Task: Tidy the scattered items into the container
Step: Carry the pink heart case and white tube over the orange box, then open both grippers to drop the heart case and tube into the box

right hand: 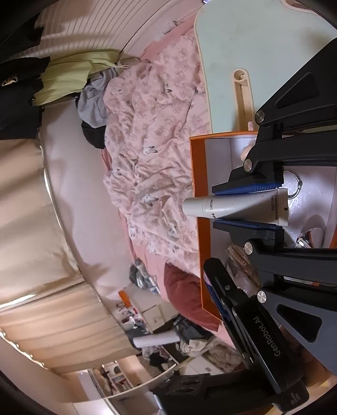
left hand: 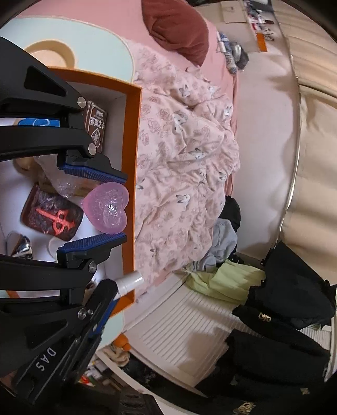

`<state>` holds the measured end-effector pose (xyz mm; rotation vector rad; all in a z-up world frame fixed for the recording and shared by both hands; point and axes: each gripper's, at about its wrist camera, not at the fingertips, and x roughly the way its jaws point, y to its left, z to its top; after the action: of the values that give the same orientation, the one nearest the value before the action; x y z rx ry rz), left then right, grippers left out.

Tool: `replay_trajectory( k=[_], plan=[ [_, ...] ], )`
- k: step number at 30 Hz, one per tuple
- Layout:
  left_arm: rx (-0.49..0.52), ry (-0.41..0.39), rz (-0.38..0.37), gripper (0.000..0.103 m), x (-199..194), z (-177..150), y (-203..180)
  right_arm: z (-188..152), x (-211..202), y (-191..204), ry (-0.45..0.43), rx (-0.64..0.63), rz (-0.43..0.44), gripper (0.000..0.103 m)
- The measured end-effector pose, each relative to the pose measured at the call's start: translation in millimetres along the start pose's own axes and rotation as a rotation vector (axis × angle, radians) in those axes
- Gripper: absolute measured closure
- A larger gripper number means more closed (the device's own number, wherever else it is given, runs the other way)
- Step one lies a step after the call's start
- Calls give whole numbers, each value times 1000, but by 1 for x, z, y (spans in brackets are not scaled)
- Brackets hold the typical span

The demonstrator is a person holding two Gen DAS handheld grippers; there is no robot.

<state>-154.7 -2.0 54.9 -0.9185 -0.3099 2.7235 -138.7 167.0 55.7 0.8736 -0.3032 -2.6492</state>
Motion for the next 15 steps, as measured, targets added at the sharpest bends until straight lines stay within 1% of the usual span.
replay_trajectory(
  k=[7, 11, 13, 15],
  plan=[
    [16, 14, 0, 63, 4, -3, -1, -1, -2, -1, -17, 14, 4, 84],
    [-7, 26, -28, 62, 4, -3, 0, 0, -5, -2, -32, 32, 38, 84],
    [-20, 18, -38, 62, 2, -3, 1, 0, -7, 1, -43, 27, 41, 84],
    [-27, 1, -44, 56, -1, -2, 1, 0, -10, 3, -53, 18, 42, 84]
  ],
)
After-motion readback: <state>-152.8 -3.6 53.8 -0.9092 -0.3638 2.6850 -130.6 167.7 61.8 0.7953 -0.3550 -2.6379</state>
